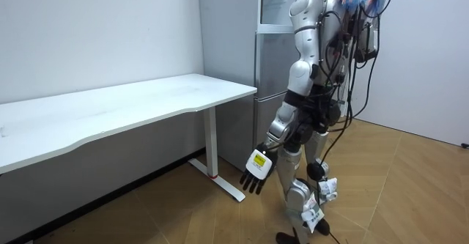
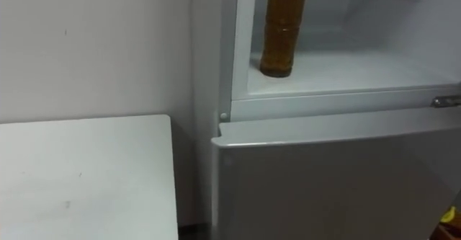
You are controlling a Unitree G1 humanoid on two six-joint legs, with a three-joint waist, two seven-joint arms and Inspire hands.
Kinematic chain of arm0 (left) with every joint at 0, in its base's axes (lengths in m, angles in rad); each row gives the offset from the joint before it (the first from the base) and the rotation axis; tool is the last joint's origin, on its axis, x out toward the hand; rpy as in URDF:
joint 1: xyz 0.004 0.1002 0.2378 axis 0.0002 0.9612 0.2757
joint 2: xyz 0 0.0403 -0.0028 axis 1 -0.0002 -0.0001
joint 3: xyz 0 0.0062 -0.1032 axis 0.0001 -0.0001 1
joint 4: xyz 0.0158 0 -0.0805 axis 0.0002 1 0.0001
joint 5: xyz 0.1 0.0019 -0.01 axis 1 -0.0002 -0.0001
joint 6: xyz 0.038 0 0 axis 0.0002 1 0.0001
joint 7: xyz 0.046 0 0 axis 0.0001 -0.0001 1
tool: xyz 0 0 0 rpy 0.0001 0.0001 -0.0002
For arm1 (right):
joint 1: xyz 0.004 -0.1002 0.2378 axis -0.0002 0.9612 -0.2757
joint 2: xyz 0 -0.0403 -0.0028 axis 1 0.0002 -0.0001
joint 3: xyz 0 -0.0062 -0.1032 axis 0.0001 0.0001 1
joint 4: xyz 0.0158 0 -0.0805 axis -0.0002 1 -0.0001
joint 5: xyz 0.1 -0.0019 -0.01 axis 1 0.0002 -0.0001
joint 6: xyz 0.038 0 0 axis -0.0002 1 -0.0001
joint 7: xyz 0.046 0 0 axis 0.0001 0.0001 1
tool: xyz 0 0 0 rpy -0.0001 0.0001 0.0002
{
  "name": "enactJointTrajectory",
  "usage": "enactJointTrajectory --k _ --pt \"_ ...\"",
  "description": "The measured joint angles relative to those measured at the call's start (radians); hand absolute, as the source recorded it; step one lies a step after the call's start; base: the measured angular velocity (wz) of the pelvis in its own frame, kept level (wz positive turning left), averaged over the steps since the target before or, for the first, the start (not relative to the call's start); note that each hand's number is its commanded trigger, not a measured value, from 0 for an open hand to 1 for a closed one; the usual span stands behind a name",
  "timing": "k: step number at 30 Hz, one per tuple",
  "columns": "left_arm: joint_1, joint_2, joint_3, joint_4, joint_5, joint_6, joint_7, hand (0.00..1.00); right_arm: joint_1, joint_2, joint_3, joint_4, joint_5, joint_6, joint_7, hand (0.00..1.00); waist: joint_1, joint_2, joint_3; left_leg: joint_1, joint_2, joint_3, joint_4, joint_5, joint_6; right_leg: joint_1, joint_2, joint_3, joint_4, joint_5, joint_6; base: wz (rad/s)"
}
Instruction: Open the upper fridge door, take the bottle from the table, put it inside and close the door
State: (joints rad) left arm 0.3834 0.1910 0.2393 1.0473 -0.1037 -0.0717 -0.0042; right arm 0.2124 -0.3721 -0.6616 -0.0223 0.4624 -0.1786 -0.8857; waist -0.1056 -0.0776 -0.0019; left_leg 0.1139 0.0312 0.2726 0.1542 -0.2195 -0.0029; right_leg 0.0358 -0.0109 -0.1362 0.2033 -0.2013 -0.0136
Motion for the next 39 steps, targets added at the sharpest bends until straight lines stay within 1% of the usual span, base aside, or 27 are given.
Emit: enactJointTrajectory --k 3,4,6,8,9,11,13,17,22,30,39 --pt "0.001 -0.001 0.0 0.001 0.01 0.0 -0.005 0.0 -0.007 0.0 0.004 -0.016 -0.004 0.013 0.005 0.0 0.001 -0.002 0.0007 0.003 0.0 0.002 0.0 0.0 0.0 -0.002 0.001 0.006 0.007 -0.003 -0.001 -0.04" --pt "0.001 -0.001 0.0 0.002 0.013 0.0 -0.007 0.0 -0.007 0.0 0.009 -0.03 -0.013 0.028 0.008 0.0 0.001 -0.002 0.0008 0.005 0.0 0.003 0.0 0.0 0.0 -0.002 0.001 0.009 0.009 -0.004 -0.001 -0.06" --pt "0.001 -0.001 0.001 0.006 0.019 0.0 -0.008 0.0 -0.007 0.0 0.013 -0.042 -0.034 0.038 0.017 0.0 0.002 -0.004 0.002 0.011 -0.001 0.002 0.0 0.0 0.0 -0.002 0.001 0.015 0.018 -0.008 0.0 -0.07" --pt "0.001 -0.001 0.003 0.017 0.019 -0.001 -0.009 0.0 -0.007 0.0 0.013 -0.077 -0.04 0.071 0.015 0.0 0.002 -0.006 0.003 0.016 -0.002 0.002 -0.002 0.0 0.0 -0.002 0.001 0.021 0.023 -0.012 0.0 -0.06" --pt "0.001 -0.001 0.007 0.019 0.019 -0.001 -0.009 0.0 -0.007 0.0 0.013 -0.082 -0.04 0.071 0.014 0.0 0.002 -0.006 0.0035 0.017 -0.002 0.002 -0.002 0.0 0.0 -0.002 0.001 0.022 0.024 -0.013 0.0 -0.04" --pt "0.0 -0.001 0.025 0.032 0.02 -0.002 -0.008 0.0 -0.014 -0.002 0.012 -0.135 -0.054 0.069 -0.001 0.0 -0.001 -0.015 0.0083 0.021 -0.003 0.002 -0.001 0.0 0.0 -0.005 -0.001 0.024 0.038 -0.021 -0.001 0.0" --pt "0.0 -0.006 0.028 0.033 0.021 -0.002 -0.009 0.0 -0.012 -0.002 0.022 -0.136 -0.079 0.069 -0.005 0.0 0.0 -0.016 0.0087 0.02 -0.004 0.002 -0.001 0.0 0.0 -0.006 -0.001 0.024 0.038 -0.021 -0.001 0.0" --pt "-0.002 -0.015 0.035 0.034 0.031 -0.002 -0.009 0.0 -0.012 -0.001 0.052 -0.153 -0.186 0.069 0.006 0.0 0.002 -0.016 0.0086 0.015 -0.006 0.002 -0.002 0.0 0.0 -0.015 -0.003 0.025 0.045 -0.022 0.001 -0.02" --pt "-0.012 -0.018 0.036 0.034 0.031 -0.002 -0.009 0.0 -0.012 -0.001 0.056 -0.156 -0.228 0.069 0.017 0.0 0.002 -0.016 0.0087 0.013 -0.007 0.002 -0.002 0.0 0.0 -0.022 -0.005 0.026 0.053 -0.023 0.001 0.0" --pt "-0.021 -0.019 0.036 0.034 0.03 -0.006 -0.011 0.0 -0.012 -0.001 0.056 -0.157 -0.23 0.069 0.03 0.0 0.002 -0.016 0.0083 0.006 -0.007 0.002 -0.001 0.0 0.0 -0.03 -0.005 0.027 0.055 -0.023 0.0 0.0" --pt "-0.023 -0.021 0.036 0.044 0.03 -0.009 -0.032 0.0 -0.012 -0.001 0.06 -0.161 -0.244 0.07 0.039 0.0 0.004 -0.017 0.0081 0.003 -0.007 0.005 0.001 0.0 0.0 -0.035 -0.005 0.026 0.059 -0.023 0.0 0.0"
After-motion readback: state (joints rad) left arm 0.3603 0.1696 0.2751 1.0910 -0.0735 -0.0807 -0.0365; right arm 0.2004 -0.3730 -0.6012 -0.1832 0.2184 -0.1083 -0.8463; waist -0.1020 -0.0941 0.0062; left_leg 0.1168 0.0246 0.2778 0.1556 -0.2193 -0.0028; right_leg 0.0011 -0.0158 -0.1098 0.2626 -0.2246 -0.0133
